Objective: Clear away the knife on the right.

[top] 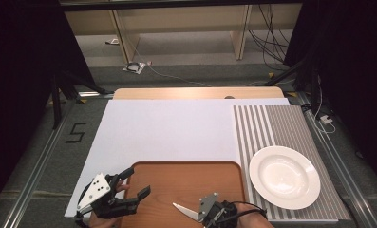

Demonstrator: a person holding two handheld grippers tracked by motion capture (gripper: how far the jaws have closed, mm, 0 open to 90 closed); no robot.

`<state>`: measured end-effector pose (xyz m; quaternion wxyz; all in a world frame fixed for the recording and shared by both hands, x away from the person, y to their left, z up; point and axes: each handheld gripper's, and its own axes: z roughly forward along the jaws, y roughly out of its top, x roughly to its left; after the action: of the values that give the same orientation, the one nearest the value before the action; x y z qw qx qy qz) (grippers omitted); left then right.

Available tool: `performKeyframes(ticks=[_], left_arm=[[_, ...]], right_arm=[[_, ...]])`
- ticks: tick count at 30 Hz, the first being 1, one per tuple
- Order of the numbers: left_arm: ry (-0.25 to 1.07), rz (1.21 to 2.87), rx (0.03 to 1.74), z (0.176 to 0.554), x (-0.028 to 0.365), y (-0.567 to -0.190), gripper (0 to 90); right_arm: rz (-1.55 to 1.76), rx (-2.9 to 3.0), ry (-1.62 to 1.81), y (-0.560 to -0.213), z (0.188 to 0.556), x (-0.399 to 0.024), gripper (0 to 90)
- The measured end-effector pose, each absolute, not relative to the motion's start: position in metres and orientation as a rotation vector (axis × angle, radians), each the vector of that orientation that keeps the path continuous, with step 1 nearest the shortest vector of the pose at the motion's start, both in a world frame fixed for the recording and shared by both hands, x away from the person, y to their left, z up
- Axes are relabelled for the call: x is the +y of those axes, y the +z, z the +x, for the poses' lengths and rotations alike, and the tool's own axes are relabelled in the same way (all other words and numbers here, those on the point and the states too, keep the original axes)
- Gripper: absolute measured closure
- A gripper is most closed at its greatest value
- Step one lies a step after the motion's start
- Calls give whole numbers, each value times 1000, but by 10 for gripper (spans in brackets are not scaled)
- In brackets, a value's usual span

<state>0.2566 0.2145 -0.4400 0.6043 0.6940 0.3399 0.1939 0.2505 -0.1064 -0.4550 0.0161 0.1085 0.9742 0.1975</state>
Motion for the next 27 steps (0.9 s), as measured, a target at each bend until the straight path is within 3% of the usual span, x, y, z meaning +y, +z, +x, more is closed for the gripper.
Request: performKeyframes(ticks=[27], left_arm=[[448,1607,788,256,215,-440,157]], right_arm=[[425,2958,477,-459,262,-130,900]])
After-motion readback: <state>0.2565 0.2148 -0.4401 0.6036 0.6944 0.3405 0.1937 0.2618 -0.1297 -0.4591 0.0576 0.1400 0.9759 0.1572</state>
